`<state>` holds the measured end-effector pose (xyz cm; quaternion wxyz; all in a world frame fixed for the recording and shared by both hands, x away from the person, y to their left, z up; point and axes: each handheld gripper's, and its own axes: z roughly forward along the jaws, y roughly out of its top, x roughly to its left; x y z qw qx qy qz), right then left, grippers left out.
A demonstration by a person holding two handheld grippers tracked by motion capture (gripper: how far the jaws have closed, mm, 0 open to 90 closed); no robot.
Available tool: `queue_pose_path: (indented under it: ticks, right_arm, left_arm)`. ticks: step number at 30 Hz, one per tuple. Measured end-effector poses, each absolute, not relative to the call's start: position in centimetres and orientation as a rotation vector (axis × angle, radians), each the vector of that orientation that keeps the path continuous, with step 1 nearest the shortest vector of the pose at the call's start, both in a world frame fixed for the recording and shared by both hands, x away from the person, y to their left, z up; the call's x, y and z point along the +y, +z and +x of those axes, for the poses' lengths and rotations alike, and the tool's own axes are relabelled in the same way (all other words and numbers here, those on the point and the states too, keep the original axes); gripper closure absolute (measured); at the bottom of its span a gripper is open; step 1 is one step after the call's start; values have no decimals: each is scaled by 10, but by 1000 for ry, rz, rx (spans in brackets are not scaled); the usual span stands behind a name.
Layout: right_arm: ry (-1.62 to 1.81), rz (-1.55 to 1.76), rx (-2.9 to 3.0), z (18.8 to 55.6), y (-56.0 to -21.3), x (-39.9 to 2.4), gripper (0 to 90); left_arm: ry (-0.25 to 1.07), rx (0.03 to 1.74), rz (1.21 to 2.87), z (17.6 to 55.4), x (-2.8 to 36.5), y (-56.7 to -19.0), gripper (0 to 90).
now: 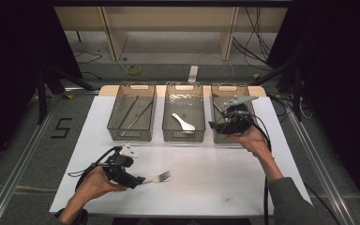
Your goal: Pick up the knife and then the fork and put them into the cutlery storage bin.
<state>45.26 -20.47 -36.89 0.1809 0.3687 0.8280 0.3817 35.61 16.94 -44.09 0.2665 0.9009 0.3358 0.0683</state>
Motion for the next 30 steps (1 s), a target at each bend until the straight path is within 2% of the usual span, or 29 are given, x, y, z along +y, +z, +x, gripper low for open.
queue_pose_path:
  ticks: [11, 30]
  right_arm:
    - [1198, 980, 2342, 405, -377, -203, 293]
    - [1168, 993, 2429, 365, -412, -206, 289]
  left_arm:
    - [183, 904, 2434, 356, 171, -441, 214]
    - [156, 862, 2574, 353, 167, -446, 241]
